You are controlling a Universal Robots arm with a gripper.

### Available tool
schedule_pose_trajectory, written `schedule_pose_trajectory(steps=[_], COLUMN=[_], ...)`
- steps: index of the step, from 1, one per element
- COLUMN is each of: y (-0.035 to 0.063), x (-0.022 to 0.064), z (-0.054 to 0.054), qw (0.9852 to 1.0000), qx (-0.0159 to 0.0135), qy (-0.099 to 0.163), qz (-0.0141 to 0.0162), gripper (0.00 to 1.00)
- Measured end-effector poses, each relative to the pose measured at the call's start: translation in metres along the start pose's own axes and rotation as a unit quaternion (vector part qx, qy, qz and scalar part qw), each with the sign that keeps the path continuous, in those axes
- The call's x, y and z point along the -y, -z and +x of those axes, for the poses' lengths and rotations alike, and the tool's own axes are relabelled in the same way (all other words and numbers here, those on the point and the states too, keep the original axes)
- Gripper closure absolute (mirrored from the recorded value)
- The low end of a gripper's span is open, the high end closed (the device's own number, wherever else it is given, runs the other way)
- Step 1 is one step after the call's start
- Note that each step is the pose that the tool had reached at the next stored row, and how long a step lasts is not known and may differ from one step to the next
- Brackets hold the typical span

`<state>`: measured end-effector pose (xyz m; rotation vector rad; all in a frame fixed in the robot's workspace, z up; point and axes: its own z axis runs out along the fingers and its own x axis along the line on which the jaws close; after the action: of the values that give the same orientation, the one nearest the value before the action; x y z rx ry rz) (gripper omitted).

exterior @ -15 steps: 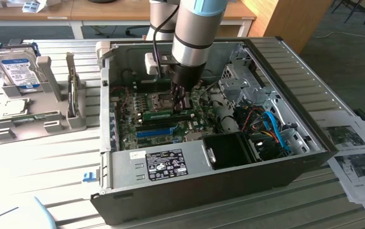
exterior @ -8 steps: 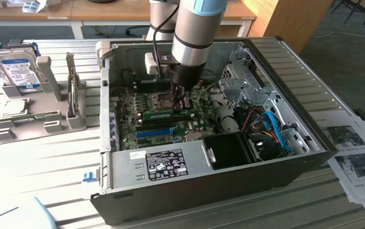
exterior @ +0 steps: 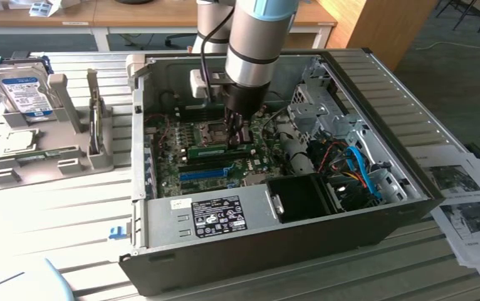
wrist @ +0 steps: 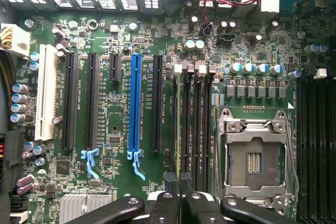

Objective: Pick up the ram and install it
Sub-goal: 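Insert the ram into the slot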

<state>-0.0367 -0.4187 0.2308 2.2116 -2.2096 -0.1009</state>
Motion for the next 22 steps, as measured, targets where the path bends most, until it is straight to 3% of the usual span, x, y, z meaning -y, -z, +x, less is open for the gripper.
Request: schedule_pose_trajectory(steps=[15,22], y=[-0.0002,-0.0003], x=[-0.0008,-0.0011], z=[0.0000,0.0000], qw=[1.0000,1.0000], qx=[0.0001,0.0001], qy=[-0.002,-0.002], qz=[0.0014,0.0042], gripper=[0.89,0.89])
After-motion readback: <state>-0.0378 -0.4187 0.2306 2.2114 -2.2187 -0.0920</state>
